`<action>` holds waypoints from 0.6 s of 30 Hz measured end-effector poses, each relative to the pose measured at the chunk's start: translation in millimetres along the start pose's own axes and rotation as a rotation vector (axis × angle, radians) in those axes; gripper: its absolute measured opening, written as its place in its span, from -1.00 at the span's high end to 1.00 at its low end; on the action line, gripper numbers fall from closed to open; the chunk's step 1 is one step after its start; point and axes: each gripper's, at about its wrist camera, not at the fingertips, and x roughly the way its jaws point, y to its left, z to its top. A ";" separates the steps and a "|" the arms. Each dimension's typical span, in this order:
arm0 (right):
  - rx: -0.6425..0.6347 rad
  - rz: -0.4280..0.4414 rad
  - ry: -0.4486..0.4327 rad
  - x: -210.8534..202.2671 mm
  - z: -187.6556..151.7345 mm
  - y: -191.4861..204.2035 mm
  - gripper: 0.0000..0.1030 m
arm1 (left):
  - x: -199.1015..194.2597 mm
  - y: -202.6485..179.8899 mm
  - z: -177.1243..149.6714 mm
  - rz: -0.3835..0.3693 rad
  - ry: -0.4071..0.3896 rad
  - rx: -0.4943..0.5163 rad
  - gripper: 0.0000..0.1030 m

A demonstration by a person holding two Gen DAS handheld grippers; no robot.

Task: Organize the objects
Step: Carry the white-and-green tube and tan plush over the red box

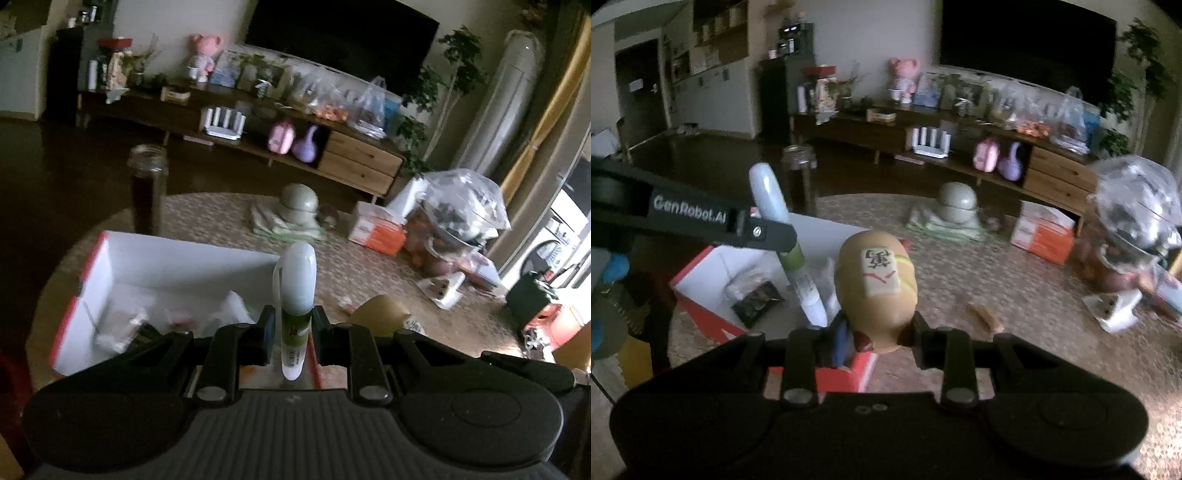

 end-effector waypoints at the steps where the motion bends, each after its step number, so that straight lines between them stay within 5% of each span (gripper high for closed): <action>1: -0.008 0.004 0.004 4.4 2.2 5.2 0.36 | -1.1 6.0 1.6 0.009 -0.002 -0.002 0.62; 18: -0.084 0.050 0.097 82.2 10.4 57.9 0.34 | 28.3 90.4 11.0 0.174 0.060 0.019 0.62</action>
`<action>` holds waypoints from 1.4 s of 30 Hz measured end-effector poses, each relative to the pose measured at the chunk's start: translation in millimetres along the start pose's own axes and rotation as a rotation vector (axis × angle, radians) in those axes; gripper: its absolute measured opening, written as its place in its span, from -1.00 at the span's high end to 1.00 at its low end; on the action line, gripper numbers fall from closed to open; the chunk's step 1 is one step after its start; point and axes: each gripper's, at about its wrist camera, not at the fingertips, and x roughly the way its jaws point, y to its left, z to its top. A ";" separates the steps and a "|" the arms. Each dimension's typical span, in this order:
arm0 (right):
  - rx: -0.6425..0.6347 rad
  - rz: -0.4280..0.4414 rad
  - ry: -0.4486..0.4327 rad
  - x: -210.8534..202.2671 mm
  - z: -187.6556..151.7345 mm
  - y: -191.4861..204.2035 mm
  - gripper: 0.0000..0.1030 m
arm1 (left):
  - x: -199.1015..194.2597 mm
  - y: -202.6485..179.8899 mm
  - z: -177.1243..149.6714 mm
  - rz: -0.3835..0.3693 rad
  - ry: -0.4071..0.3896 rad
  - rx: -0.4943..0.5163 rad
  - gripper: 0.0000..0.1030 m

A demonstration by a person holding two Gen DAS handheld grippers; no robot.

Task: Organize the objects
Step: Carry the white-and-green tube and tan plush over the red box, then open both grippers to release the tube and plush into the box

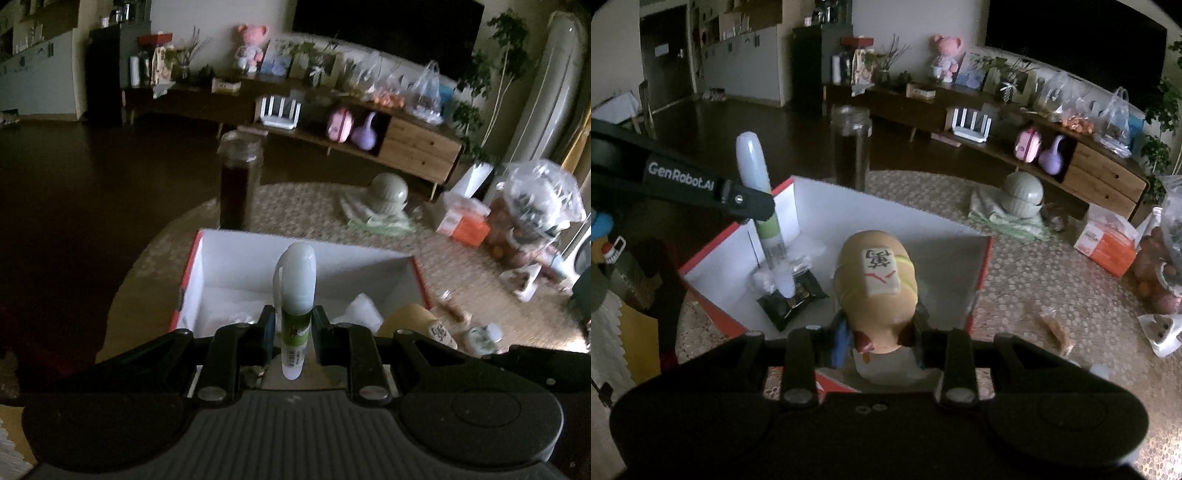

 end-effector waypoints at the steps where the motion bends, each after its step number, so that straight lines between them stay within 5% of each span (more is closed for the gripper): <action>1: -0.006 -0.002 0.007 5.3 0.0 1.4 0.34 | 4.3 2.7 -0.4 0.007 0.011 0.003 0.62; 18: -0.021 0.067 0.123 70.3 1.4 15.3 0.32 | 73.7 18.5 -17.1 0.082 0.171 0.061 0.62; 37: 0.028 0.115 0.134 73.2 -5.0 10.9 0.22 | 110.9 23.1 -32.3 0.107 0.249 0.079 0.61; 42: 0.061 0.127 0.114 65.3 -6.2 4.4 -0.09 | 112.7 21.4 -35.0 0.112 0.249 0.090 0.61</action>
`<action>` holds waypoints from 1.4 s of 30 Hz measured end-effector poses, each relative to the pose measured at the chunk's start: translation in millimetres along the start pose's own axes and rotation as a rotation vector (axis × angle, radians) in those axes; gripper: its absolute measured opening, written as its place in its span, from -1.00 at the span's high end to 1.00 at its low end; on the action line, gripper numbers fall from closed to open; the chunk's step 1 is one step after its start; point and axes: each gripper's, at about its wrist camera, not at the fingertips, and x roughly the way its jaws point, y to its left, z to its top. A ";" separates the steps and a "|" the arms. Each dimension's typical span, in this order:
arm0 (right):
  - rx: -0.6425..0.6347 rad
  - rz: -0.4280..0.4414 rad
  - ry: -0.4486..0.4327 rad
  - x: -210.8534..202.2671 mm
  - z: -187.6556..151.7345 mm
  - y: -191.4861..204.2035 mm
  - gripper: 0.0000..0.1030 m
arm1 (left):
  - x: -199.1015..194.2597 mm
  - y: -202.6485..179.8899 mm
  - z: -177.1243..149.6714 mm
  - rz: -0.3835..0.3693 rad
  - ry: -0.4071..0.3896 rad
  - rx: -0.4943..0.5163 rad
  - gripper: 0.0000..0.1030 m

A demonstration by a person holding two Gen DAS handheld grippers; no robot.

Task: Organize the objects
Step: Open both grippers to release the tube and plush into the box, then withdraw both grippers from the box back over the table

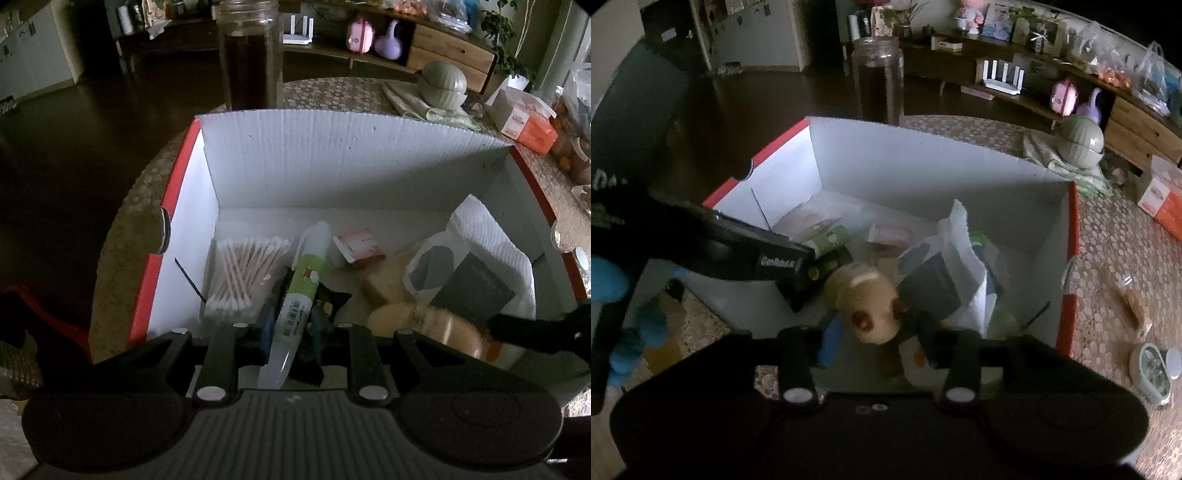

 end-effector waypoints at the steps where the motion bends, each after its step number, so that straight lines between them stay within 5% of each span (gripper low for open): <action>1: 0.002 0.005 -0.006 -2.6 -0.8 -0.9 -0.13 | 0.6 -0.8 -0.3 0.001 0.002 0.000 0.61; 4: -0.013 0.009 -0.021 -10.5 -4.1 0.2 -0.23 | 1.2 -2.2 -2.1 0.015 0.004 -0.006 0.53; 7: -0.021 0.014 -0.039 -18.7 -7.1 2.3 -0.25 | -0.6 -3.2 -3.0 0.019 0.000 -0.013 -0.04; 9: -0.014 0.022 -0.053 -25.9 -9.1 1.1 -0.27 | -4.4 -4.0 -3.5 -0.014 -0.009 -0.029 -0.24; 18: 0.004 0.039 -0.109 -60.7 -20.1 -7.9 -0.37 | -30.0 -21.9 -6.7 0.001 -0.056 -0.001 -0.34; 42: 0.061 0.025 -0.258 -157.4 -76.9 -47.4 -0.74 | -126.0 -87.4 -47.2 -0.117 -0.196 0.092 -0.64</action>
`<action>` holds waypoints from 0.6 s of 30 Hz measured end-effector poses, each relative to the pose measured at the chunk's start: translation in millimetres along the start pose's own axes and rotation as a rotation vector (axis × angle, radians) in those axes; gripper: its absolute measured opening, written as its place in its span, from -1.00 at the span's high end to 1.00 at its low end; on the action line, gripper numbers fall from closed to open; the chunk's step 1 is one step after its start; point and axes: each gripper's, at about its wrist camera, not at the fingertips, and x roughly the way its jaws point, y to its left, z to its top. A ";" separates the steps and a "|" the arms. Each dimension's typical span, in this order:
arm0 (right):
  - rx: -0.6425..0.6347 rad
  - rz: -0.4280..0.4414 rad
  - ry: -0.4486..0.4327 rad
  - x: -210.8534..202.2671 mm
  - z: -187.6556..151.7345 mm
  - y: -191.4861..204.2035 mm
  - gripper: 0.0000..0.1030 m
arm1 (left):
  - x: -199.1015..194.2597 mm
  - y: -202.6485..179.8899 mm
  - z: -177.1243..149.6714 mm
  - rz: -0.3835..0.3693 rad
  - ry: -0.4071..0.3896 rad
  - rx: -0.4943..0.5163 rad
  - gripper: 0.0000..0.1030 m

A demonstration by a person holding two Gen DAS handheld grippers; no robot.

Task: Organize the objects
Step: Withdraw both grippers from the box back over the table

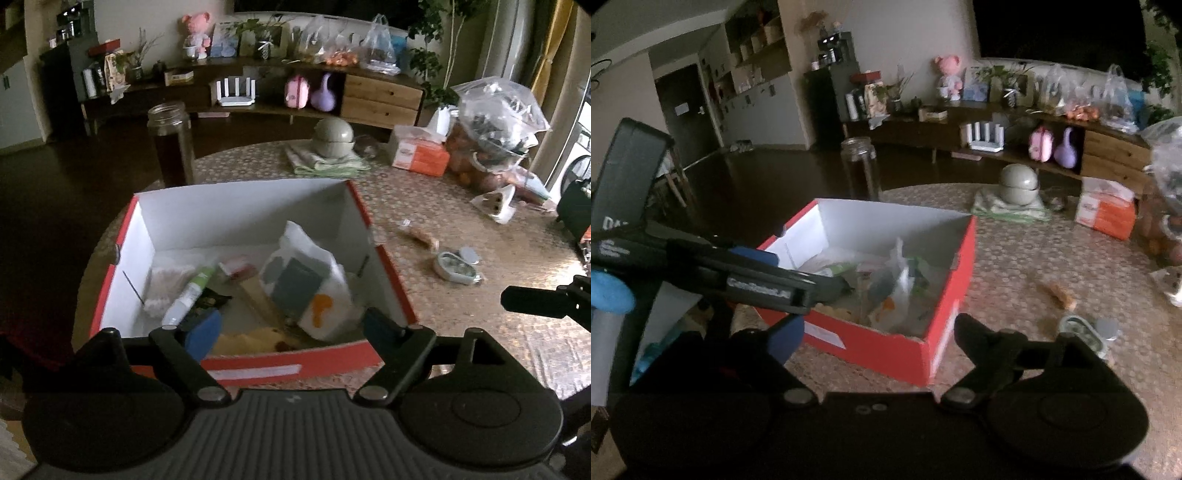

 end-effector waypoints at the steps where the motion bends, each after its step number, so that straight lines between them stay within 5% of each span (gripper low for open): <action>1: -0.001 -0.007 -0.003 -4.0 -2.8 -3.4 -0.75 | -1.0 -4.2 -1.7 0.000 -0.003 0.003 -0.65; 8: 0.026 -0.059 -0.005 -27.7 -22.1 -35.3 -0.78 | -4.0 -35.1 -10.7 -0.013 -0.011 0.049 -0.75; 12: 0.053 -0.085 0.000 -38.1 -35.3 -56.6 -0.79 | -4.0 -52.1 -15.6 -0.052 -0.020 0.041 -0.99; 18: 0.091 -0.133 0.005 -54.1 -53.7 -90.3 -0.79 | 0.5 -75.7 -22.3 -0.080 -0.037 0.033 -0.99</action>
